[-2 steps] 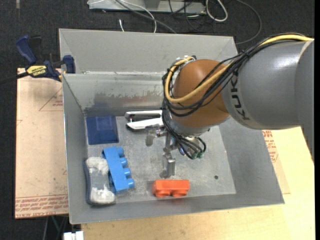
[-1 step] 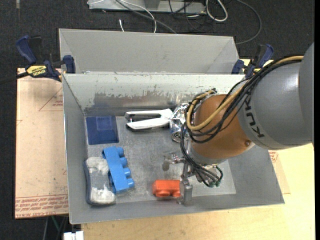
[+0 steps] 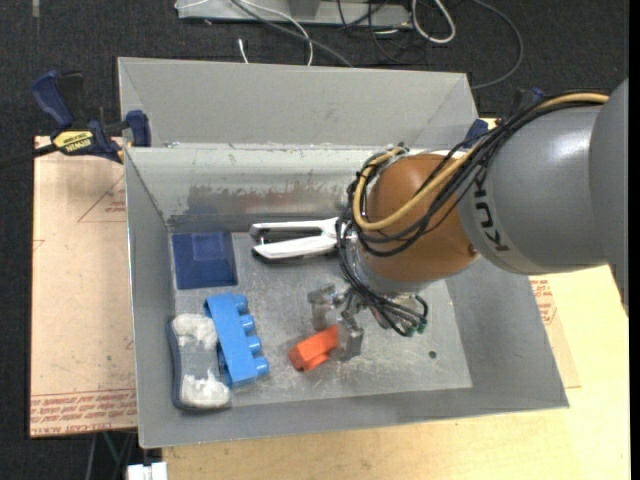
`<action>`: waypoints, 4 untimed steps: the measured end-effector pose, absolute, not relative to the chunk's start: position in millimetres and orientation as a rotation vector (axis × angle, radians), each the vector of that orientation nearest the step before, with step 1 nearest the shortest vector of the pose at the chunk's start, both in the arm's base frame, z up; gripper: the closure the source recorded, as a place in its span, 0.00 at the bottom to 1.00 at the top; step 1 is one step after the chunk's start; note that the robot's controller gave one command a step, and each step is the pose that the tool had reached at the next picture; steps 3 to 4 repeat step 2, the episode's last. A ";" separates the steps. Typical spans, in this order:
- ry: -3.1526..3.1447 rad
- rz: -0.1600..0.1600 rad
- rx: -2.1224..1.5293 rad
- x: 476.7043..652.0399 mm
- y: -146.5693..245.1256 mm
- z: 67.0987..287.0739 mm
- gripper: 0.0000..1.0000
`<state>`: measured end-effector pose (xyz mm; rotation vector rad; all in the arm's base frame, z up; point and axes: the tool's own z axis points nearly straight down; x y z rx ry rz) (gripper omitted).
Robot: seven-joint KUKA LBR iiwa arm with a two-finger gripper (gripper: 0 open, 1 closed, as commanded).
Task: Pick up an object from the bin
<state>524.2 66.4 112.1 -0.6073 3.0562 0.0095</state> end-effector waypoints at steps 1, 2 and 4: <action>3.056 0.010 -0.607 524.2 66.3 112.1 1.00; 3.057 0.011 -0.616 522.1 68.2 214.1 1.00; 3.057 0.011 -0.616 522.1 68.2 214.1 1.00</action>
Offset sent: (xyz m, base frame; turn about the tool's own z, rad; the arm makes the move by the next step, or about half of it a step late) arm -0.0023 0.0015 0.1247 -0.0098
